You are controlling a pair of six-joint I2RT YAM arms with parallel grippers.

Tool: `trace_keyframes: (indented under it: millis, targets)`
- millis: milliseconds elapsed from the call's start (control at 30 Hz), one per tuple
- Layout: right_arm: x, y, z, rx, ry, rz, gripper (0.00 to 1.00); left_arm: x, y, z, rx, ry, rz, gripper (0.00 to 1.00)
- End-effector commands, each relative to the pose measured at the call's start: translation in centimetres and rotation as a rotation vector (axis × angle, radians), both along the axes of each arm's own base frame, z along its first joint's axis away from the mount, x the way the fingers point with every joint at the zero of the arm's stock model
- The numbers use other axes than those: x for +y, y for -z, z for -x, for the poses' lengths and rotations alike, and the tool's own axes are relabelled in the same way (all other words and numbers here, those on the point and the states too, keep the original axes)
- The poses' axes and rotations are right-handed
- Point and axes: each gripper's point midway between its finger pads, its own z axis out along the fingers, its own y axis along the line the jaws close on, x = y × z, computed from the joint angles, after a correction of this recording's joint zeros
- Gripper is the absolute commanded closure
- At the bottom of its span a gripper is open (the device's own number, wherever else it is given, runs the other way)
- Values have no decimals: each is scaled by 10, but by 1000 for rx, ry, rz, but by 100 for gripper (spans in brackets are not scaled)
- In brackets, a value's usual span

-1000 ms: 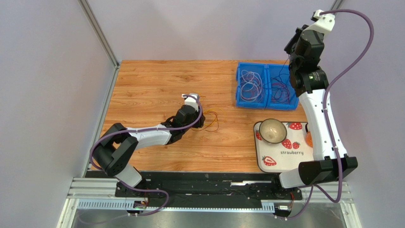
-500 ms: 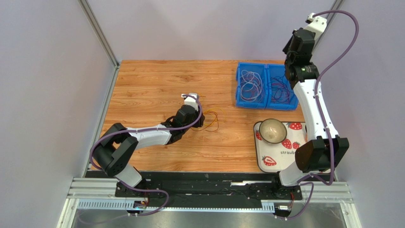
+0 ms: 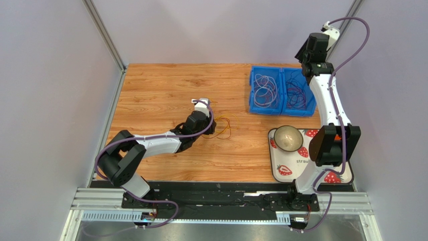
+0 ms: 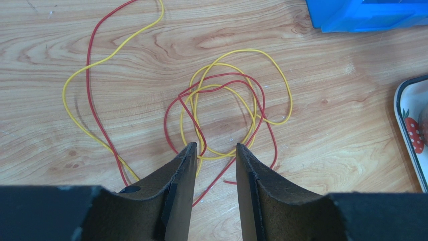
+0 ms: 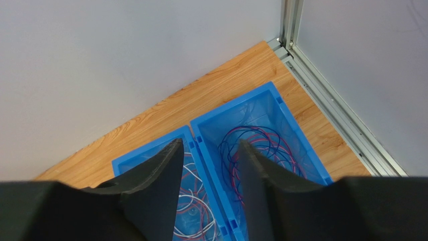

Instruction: Untangle the cables

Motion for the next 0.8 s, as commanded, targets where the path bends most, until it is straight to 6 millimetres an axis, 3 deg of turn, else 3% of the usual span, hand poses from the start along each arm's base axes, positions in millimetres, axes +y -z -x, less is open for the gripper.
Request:
trace_keyframes:
  millis: [0,167,233,267,300,367,400,433,500,533,600,633,767]
  targets:
    - [7,-28,2,-32,-31,-58,49,-3,-21,-5,-56,0,33,57]
    - [11,-38,17,-39,-38,-84,46,-1,-23,-4,-64,-11,41,57]
    - [20,-31,22,-26,-76,-125,46,5,-21,-5,-62,-40,31,57]
    - [26,-37,29,-39,-100,-140,46,8,-18,-5,-49,-61,26,57]
    - [31,-24,33,-9,-117,-155,47,12,-19,-8,-51,-90,17,57]
    - [50,-25,45,-13,-175,-191,47,16,-16,-9,-38,-118,9,57]
    - [54,-10,51,20,-184,-203,48,19,-13,-11,-33,-141,-4,56]
    - [74,-6,56,32,-232,-211,48,21,-10,-10,-18,-149,-16,56]
    - [85,-4,70,36,-255,-218,48,21,-6,-16,-2,-177,-38,56]
    - [96,13,77,69,-281,-224,48,22,-1,-15,17,-181,-57,56]
    - [106,11,90,62,-299,-220,48,18,0,-18,23,-174,-64,56]
    - [115,21,96,87,-316,-218,48,17,-1,-19,17,-170,-58,56]
    - [132,28,115,105,-351,-211,49,10,-5,-19,-4,-134,-34,56]
